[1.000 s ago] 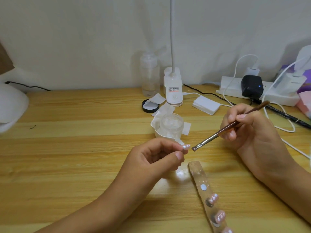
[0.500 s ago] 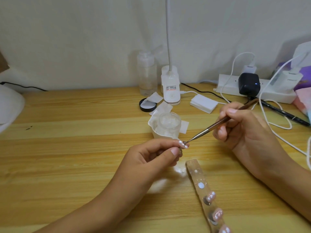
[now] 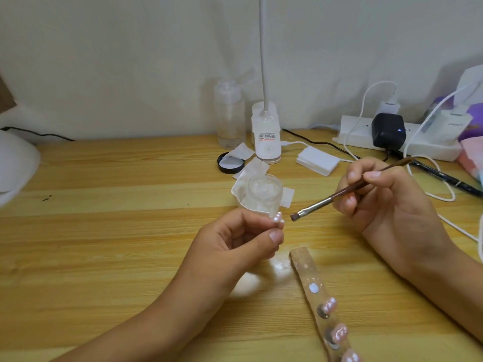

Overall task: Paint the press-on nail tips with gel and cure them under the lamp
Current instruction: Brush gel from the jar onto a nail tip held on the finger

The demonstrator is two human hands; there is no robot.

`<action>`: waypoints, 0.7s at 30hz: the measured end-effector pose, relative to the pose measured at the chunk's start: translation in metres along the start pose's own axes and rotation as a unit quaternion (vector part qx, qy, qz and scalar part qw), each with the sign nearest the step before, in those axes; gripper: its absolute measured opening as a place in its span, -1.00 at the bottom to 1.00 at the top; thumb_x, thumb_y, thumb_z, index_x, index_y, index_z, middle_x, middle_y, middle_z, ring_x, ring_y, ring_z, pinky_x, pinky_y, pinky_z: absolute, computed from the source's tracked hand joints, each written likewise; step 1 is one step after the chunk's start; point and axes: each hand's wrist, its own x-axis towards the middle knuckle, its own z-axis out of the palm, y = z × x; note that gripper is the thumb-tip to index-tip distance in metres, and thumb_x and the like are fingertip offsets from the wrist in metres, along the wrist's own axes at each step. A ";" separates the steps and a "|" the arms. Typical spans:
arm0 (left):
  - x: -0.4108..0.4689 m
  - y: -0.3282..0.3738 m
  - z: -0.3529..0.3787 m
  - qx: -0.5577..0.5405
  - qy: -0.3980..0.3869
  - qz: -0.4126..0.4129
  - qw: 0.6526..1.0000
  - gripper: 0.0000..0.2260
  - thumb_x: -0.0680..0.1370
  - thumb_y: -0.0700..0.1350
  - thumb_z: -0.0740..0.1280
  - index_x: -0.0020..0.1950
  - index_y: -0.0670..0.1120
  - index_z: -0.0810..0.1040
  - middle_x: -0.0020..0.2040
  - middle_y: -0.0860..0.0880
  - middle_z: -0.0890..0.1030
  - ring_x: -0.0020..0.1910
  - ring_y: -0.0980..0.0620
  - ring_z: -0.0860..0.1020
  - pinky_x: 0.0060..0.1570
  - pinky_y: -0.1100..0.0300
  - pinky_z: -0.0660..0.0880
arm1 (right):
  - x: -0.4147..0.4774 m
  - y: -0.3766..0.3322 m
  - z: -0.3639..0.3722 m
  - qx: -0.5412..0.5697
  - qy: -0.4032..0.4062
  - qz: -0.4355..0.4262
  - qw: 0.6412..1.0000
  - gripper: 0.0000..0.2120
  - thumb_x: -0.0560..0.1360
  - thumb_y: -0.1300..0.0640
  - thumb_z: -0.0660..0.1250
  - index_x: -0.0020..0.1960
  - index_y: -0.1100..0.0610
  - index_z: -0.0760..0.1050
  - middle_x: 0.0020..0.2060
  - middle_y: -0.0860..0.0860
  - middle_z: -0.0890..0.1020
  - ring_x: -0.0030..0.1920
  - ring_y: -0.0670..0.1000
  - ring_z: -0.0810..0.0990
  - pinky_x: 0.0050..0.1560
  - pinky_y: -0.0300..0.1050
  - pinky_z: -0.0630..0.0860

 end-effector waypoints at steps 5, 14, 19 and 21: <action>0.000 0.000 0.000 0.009 0.004 -0.001 1.000 -0.91 0.36 -0.13 0.46 -0.21 0.07 0.69 -0.18 0.06 0.69 -0.23 0.22 0.60 -0.21 0.40 0.50 | 0.001 0.002 0.000 0.001 -0.009 0.005 1.000 -0.76 0.44 0.16 0.13 -0.28 0.05 0.54 -0.43 0.03 0.49 -0.37 -0.05 0.48 -0.29 -0.26 0.50; 0.000 0.001 0.001 0.014 -0.003 0.004 1.000 -0.91 0.37 -0.16 0.45 -0.22 0.04 0.67 -0.18 0.04 0.68 -0.22 0.20 0.58 -0.18 0.38 0.50 | 0.001 0.005 0.001 -0.028 0.014 0.006 0.999 -0.80 0.42 0.15 0.20 -0.28 0.04 0.57 -0.40 0.03 0.51 -0.36 -0.06 0.53 -0.29 -0.26 0.52; -0.002 0.003 0.002 0.049 -0.031 0.019 0.998 -0.88 0.44 -0.17 0.40 -0.14 0.03 0.70 -0.17 0.09 0.69 -0.22 0.23 0.59 -0.17 0.41 0.48 | 0.003 0.003 -0.001 -0.009 0.037 0.014 0.999 -0.77 0.42 0.15 0.20 -0.32 0.02 0.58 -0.41 0.00 0.52 -0.39 -0.08 0.52 -0.30 -0.28 0.51; -0.002 0.002 0.002 0.051 -0.033 0.019 0.998 -0.86 0.45 -0.17 0.38 -0.11 0.01 0.71 -0.15 0.06 0.70 -0.19 0.20 0.62 -0.17 0.39 0.49 | 0.003 0.002 -0.001 0.002 0.036 0.016 0.999 -0.76 0.42 0.14 0.18 -0.33 0.03 0.57 -0.42 0.00 0.51 -0.41 -0.09 0.50 -0.30 -0.28 0.51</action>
